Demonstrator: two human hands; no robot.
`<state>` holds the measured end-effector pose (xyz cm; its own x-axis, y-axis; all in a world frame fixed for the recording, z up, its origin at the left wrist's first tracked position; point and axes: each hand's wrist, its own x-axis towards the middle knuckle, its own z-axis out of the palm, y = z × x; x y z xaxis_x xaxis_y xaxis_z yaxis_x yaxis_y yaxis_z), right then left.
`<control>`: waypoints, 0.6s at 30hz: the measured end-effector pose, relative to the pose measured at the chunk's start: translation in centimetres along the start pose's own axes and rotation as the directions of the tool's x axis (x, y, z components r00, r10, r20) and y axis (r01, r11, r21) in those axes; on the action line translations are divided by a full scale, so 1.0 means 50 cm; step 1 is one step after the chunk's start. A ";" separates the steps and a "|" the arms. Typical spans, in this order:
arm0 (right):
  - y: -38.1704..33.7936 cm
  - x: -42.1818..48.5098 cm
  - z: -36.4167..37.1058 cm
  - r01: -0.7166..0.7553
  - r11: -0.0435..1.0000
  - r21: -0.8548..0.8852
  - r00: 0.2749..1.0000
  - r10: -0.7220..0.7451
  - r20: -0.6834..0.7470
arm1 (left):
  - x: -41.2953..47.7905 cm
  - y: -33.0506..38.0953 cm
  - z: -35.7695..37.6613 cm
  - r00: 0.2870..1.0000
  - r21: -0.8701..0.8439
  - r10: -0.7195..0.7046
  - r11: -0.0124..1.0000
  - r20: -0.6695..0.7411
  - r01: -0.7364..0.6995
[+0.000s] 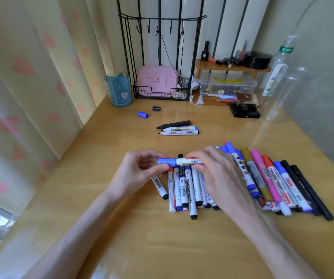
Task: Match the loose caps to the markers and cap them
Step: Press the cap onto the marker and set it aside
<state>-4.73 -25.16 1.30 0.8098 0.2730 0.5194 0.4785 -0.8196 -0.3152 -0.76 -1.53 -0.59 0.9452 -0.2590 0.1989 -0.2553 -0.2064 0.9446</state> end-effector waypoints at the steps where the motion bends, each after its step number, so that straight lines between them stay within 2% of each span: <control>1: -0.003 -0.001 0.002 0.005 1.000 0.004 1.000 -0.005 0.002 | -0.002 0.001 0.003 1.000 0.016 0.009 1.000 0.012 -0.009; 8: -0.009 -0.005 0.003 -0.026 0.995 0.097 1.000 0.027 -0.009 | -0.012 0.005 0.016 0.995 0.176 0.101 0.979 0.002 -0.100; 14: -0.016 -0.003 0.004 -0.013 0.996 0.086 0.997 0.019 -0.068 | -0.007 0.003 0.023 0.990 0.185 0.137 0.974 -0.012 -0.133; 18: -0.007 -0.003 -0.002 0.005 0.998 0.067 1.000 -0.005 -0.003 | -0.006 0.003 0.021 0.993 0.174 0.117 0.978 0.011 -0.117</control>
<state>-5.05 -24.93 1.42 0.8064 0.2752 0.5234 0.5041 -0.7827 -0.3650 -1.28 -2.48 -0.81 0.9065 -0.2917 0.3053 -0.3959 -0.3355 0.8548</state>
